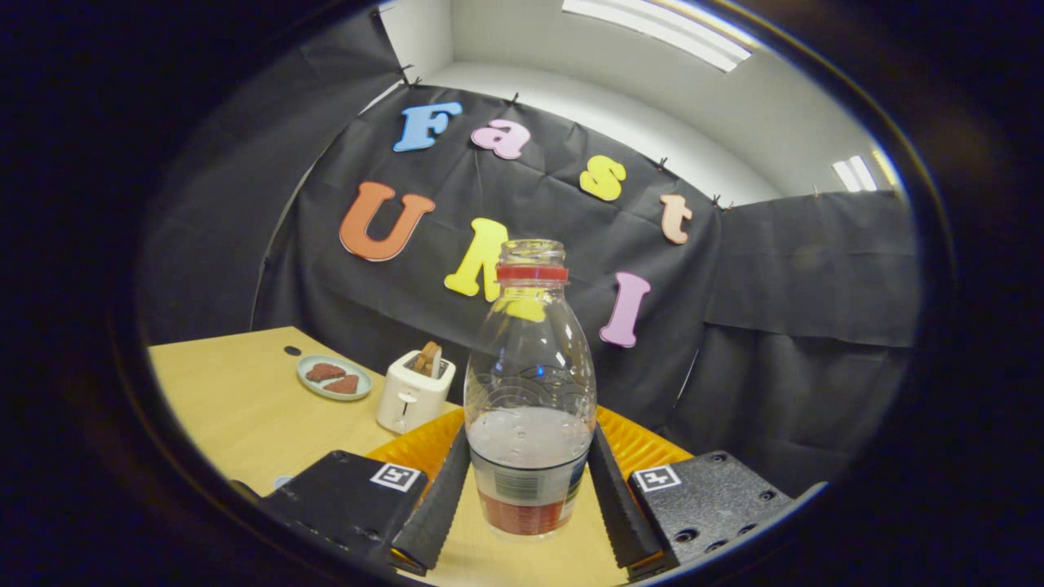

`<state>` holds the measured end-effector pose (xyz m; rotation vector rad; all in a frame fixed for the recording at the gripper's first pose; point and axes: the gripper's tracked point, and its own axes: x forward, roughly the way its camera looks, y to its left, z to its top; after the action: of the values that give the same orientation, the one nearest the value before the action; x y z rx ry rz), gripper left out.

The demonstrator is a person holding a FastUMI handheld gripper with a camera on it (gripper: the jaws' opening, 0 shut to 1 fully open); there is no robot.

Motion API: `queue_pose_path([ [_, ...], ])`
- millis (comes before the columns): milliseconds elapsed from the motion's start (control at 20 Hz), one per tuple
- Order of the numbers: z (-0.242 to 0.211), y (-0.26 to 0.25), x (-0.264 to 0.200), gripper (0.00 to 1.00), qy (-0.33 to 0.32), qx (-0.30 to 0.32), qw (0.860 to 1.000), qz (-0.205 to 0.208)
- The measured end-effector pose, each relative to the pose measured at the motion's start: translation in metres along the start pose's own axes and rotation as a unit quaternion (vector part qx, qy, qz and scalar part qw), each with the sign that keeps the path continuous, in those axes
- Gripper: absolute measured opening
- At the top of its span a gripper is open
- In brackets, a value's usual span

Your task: Take the bottle from table, then pour the juice into the cup, finally place the bottle on the coaster

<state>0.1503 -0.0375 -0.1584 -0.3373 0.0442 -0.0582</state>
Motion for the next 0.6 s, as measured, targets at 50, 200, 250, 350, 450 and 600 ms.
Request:
queue_pose_path([
  [50, 0.003, 0.003, 0.004, 0.8, -0.002, 0.011, 1.0, 0.003],
  [200, 0.001, 0.018, 0.015, 0.8, 0.001, 0.034, 0.999, 0.021],
  [250, -0.002, 0.024, 0.02, 0.8, 0.003, 0.04, 0.999, 0.027],
  [350, -0.008, 0.035, 0.028, 0.8, 0.007, 0.051, 0.998, 0.035],
  [450, -0.017, 0.047, 0.039, 0.8, 0.012, 0.065, 0.997, 0.043],
  [600, -0.035, 0.062, 0.055, 0.8, 0.024, 0.081, 0.995, 0.055],
])
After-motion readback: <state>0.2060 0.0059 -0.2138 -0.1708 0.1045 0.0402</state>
